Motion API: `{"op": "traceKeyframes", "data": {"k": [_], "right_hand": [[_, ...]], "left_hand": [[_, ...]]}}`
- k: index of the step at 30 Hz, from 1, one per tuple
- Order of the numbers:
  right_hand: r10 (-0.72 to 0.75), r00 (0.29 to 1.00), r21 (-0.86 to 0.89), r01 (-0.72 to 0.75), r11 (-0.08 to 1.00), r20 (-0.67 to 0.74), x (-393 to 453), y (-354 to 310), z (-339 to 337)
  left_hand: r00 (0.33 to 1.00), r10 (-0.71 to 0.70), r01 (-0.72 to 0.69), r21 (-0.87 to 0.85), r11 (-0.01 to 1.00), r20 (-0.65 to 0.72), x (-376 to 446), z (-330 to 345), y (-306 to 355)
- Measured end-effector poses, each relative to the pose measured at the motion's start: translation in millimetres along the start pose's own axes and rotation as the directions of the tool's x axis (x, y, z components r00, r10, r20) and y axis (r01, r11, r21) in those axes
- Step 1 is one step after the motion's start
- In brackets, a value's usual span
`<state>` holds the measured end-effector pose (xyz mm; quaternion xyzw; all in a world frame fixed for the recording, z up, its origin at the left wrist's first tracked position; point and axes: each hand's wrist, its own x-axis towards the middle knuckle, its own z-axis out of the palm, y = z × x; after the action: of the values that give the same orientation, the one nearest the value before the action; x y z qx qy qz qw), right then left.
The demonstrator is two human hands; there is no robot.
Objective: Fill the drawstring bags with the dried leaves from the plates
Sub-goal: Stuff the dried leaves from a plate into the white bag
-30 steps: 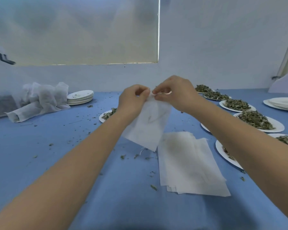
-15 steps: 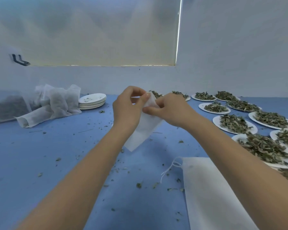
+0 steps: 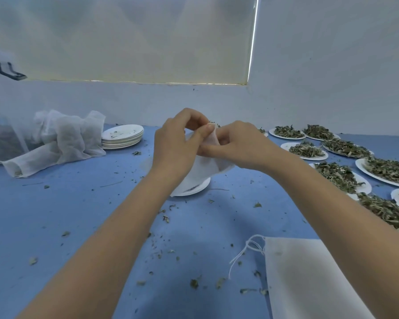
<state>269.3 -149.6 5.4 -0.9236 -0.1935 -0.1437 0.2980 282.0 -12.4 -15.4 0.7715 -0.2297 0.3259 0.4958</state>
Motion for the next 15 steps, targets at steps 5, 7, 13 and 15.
{"op": "traceKeyframes", "data": {"k": [5, 7, 13, 15], "right_hand": [[0.032, 0.996, 0.116, -0.041, 0.992, 0.081, 6.4, 9.4, 4.4], [0.08, 0.991, 0.186, -0.099, 0.978, 0.105, 9.7, 13.6, 7.4], [0.163, 0.956, 0.526, -0.273, 0.806, 0.246, 18.3, 13.2, 21.1], [0.171, 0.933, 0.594, -0.336, 0.731, 0.318, 22.1, 10.8, 28.3]], "left_hand": [[0.98, 0.198, -0.178, 0.344, 0.922, -0.025, 1.9, -2.9, -8.3], [0.888, 0.459, -0.368, 0.615, 0.698, 0.011, 3.8, -6.0, -15.5], [0.888, 0.343, -0.459, 0.619, 0.637, 0.305, -11.8, -13.2, -30.3], [0.909, 0.115, -0.323, 0.503, 0.802, 0.4, -20.8, -20.2, -32.3]]}}
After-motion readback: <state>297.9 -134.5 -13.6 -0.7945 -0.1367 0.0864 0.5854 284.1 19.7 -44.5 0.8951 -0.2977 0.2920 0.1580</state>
